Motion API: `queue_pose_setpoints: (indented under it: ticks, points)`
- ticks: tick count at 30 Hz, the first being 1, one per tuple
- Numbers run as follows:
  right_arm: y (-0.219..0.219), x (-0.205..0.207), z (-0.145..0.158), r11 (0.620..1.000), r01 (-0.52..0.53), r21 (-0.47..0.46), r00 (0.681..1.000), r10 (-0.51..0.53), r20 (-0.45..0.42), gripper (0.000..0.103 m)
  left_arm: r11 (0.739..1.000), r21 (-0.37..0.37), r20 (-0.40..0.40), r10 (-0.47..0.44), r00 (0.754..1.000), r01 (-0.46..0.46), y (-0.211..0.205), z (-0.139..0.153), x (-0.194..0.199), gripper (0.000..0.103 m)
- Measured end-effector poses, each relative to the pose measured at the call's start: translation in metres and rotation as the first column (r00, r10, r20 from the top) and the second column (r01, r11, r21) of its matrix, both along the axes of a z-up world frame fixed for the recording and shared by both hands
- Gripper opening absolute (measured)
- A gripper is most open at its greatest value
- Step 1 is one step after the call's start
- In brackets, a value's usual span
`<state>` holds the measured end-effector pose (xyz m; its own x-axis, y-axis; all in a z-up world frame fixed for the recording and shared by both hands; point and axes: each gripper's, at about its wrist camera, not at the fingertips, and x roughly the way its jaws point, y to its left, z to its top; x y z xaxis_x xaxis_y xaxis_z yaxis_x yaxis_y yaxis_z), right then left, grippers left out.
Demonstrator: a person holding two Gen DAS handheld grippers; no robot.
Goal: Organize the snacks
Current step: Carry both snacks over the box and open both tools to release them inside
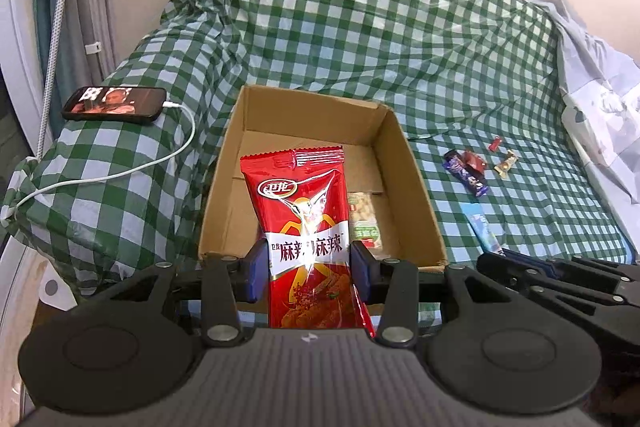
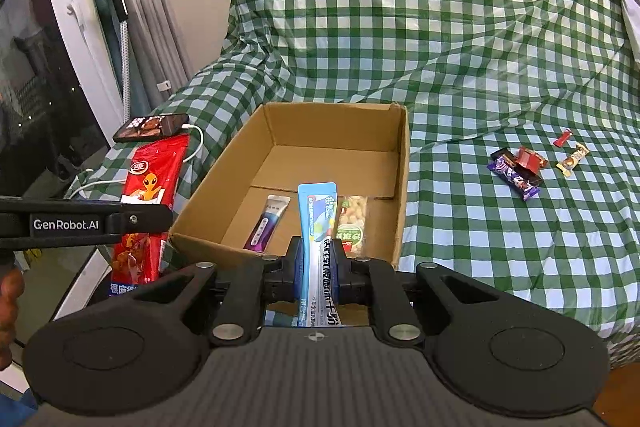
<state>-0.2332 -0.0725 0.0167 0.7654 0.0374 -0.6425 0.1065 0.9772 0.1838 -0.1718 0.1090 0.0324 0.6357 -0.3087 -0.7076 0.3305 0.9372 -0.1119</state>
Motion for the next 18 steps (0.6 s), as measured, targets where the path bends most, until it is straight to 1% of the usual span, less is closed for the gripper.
queue_pose_setpoints:
  ticks: [10, 18]
  points:
    - [0.002, 0.031, -0.004, 1.000, -0.004, -0.012, 0.999, 0.003, -0.034, 0.014, 1.000, -0.014, -0.022, 0.027, 0.999, -0.028, 0.007, -0.005, 0.037, 0.047]
    - [0.004, 0.059, -0.015, 1.000, -0.010, -0.016, 0.998, 0.009, -0.068, 0.014, 1.000, 0.004, -0.059, 0.029, 0.998, -0.029, -0.003, -0.014, 0.069, 0.047]
